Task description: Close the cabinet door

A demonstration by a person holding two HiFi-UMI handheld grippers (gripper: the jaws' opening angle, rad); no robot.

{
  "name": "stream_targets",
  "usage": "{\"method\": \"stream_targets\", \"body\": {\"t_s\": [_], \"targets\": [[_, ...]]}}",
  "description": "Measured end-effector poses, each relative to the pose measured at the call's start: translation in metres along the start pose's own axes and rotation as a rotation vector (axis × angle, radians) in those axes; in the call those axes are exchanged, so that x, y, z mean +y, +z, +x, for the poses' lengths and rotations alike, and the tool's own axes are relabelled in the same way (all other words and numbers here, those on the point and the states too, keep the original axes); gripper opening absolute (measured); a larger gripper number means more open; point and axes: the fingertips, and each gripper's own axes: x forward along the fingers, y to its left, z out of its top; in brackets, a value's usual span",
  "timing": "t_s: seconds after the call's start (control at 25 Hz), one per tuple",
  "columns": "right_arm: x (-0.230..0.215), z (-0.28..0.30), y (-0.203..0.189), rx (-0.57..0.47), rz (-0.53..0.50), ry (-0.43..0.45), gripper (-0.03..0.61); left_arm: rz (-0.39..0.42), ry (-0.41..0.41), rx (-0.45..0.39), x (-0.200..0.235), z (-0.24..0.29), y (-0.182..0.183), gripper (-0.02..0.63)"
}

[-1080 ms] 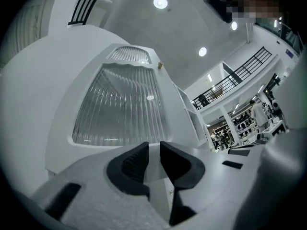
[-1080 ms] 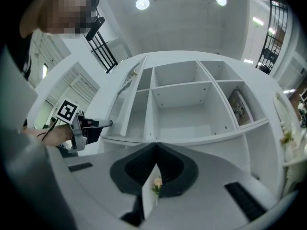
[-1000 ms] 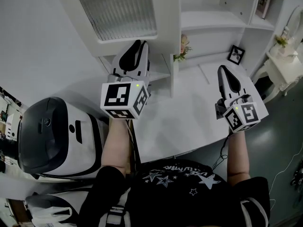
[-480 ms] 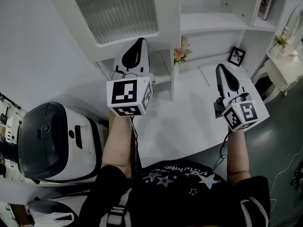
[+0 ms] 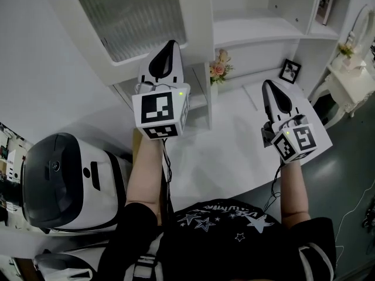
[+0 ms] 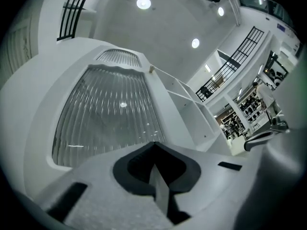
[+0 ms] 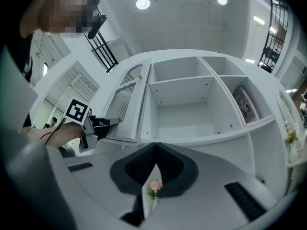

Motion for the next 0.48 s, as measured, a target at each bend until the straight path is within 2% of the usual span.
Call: {"method": "stream_targets", "body": {"t_s": [0.48], "targets": [[-0.010,0.009,-0.013,0.014,0.018,0.030,0.005,0.021,0.081,0.051,0.009,0.023,-0.012,0.006]]}}
